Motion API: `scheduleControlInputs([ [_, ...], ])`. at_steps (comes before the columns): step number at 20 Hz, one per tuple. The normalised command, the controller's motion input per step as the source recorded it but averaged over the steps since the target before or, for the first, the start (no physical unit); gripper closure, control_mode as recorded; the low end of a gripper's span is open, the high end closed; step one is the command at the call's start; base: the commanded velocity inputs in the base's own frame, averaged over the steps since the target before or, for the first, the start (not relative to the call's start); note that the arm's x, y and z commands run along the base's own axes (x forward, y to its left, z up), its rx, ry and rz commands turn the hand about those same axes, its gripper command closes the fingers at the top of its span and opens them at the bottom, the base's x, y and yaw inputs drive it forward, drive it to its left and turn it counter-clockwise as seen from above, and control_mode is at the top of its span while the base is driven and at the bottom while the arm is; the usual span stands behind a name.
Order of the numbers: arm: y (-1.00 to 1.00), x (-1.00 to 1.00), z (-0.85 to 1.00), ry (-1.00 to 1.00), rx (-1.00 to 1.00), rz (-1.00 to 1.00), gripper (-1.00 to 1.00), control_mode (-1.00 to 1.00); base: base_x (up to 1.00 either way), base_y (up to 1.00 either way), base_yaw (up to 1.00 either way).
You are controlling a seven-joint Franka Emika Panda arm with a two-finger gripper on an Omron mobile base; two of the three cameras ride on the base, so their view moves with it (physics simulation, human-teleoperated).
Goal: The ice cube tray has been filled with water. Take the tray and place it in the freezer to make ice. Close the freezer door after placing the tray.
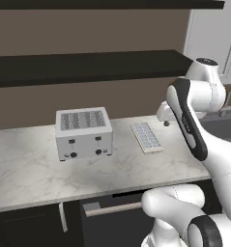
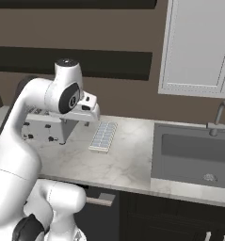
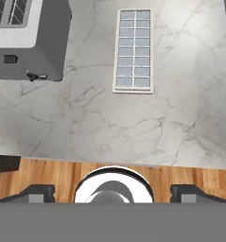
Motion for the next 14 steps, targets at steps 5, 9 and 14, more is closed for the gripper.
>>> scheduleControlInputs([
  [5, -0.22, -0.29, 0.0, -0.04, 0.0, 0.0, -1.0, -1.0, 0.0, 0.0, 0.0],
  [9, -0.15, -0.18, -0.22, 0.0, 0.04, -0.09, -1.0, -1.0, 0.0, 0.0, 0.0],
  [14, -0.03, -0.22, -0.2, 0.0, 0.21, -0.21, -1.0, -1.0, 0.0, 0.0, 0.0],
])
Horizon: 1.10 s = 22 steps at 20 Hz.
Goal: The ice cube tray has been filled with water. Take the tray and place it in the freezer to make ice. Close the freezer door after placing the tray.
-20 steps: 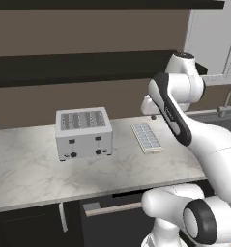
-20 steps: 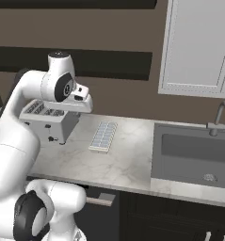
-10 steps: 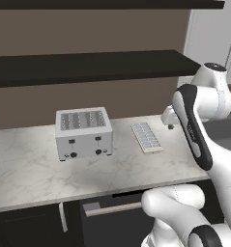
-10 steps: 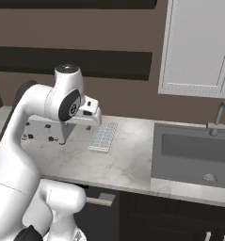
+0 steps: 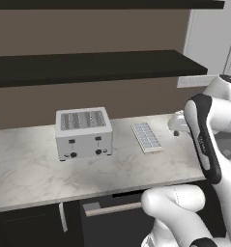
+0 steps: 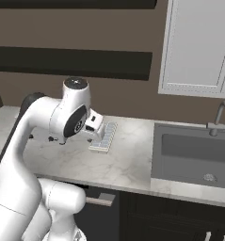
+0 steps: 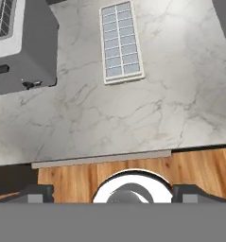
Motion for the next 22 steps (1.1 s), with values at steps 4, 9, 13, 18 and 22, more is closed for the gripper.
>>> scheduleControlInputs([
  [4, -0.13, -0.05, -0.14, 0.01, 0.3, -0.23, -1.0, -1.0, 0.0, 0.0, 0.0],
  [9, -0.2, 0.0, -0.11, 0.01, 0.25, -0.25, -1.0, -1.0, 0.0, 0.0, 0.0],
  [13, -0.18, 0.01, -0.1, 0.01, 0.14, -0.25, -1.0, -1.0, 0.0, 0.0, 0.0],
  [18, -0.04, 0.17, -0.14, 0.0, 0.02, -0.15, -1.0, -1.0, 0.0, 0.0, 0.0],
  [22, 0.0, 0.13, -0.26, 0.0, 0.0, -0.04, -1.0, -1.0, 0.0, 0.0, 0.0],
])
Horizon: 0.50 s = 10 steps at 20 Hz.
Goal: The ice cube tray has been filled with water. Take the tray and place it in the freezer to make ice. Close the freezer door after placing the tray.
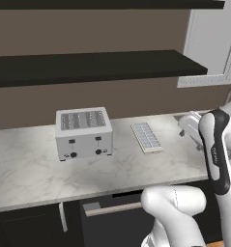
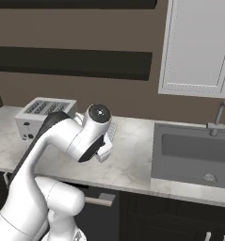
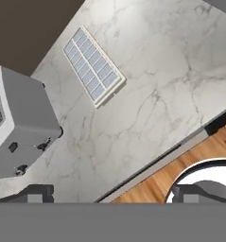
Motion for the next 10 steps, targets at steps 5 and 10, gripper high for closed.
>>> scheduleControlInputs([
  [5, 0.0, 0.36, -0.27, 0.0, 0.0, 0.0, -1.0, -1.0, 0.0, 0.0, 0.0],
  [10, 0.0, 0.54, -0.22, 0.0, 0.0, 0.0, -1.0, -1.0, 0.0, 0.0, 0.0],
])
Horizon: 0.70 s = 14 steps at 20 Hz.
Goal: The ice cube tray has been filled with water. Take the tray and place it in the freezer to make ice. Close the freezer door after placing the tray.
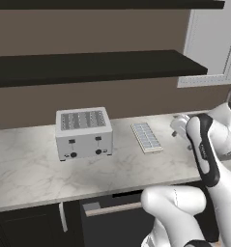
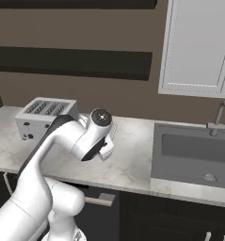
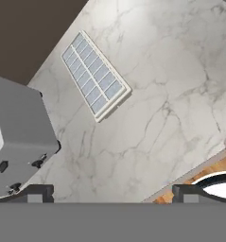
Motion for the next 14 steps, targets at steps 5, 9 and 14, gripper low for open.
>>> scheduleControlInputs([
  [5, 0.0, 0.43, -0.18, -0.05, -0.01, 0.0, -1.0, -1.0, 0.0, 0.0, 0.0],
  [9, 0.0, 0.21, -0.31, -0.03, -0.02, 0.0, -1.0, -1.0, 0.0, 0.0, 0.0],
  [14, 0.0, 0.14, -0.44, 0.0, -0.02, 0.0, -1.0, -1.0, 0.0, 0.0, 0.0],
])
